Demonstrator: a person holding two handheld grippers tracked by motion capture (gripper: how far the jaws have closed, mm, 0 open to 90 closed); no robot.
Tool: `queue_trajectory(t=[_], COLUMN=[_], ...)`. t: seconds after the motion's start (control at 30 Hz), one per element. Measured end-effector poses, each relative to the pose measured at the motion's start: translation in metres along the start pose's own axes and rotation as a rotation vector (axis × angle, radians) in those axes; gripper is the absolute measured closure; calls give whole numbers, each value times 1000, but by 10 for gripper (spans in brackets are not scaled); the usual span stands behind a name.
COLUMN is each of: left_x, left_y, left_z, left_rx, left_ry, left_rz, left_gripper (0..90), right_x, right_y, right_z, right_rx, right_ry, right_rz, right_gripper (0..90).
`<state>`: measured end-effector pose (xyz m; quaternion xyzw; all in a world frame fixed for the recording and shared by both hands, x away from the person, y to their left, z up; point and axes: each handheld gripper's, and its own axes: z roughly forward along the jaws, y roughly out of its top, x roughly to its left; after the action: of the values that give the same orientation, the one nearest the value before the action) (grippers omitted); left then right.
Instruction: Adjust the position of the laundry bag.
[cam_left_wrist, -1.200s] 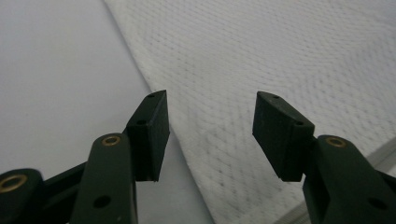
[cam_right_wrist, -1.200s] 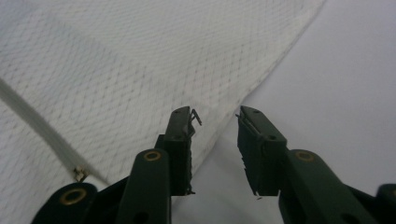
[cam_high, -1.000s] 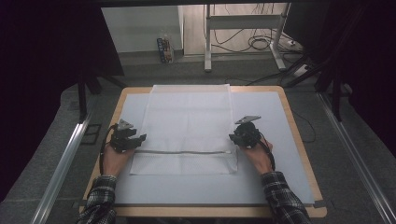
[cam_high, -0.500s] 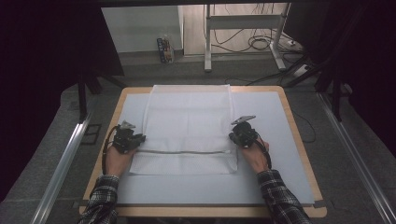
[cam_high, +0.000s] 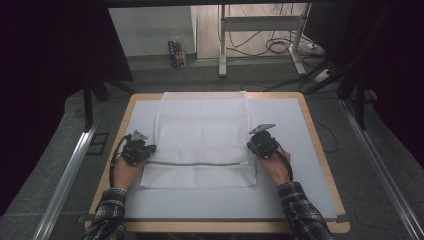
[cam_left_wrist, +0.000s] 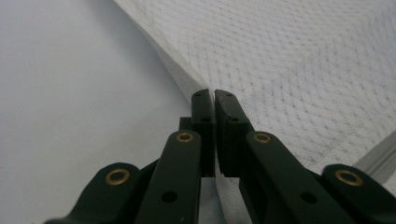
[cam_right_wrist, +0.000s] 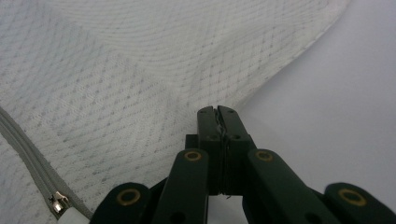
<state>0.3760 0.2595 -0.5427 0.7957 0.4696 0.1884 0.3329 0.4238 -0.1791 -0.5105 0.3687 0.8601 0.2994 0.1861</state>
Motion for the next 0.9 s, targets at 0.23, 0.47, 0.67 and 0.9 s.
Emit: queue_trajectory(t=[0.23, 0.47, 0.67, 0.9], left_x=[-8, -15, -23, -29], left_y=[1, 0, 1, 0], left_z=[-1, -4, -5, -8], left_rx=[9, 21, 31, 35], left_ry=[-22, -64, -83, -104], left_rz=[34, 55, 76, 89], left_gripper=[875, 875, 875, 875], right_x=[-1, -5, -10, -12], right_y=[-7, -13, -19, -24], right_z=[-7, -20, -26, -35], right_rx=[10, 1, 9, 8], right_ry=[6, 13, 32, 45], right_rz=[-20, -14, -6, 1], right_gripper=[879, 878, 878, 877])
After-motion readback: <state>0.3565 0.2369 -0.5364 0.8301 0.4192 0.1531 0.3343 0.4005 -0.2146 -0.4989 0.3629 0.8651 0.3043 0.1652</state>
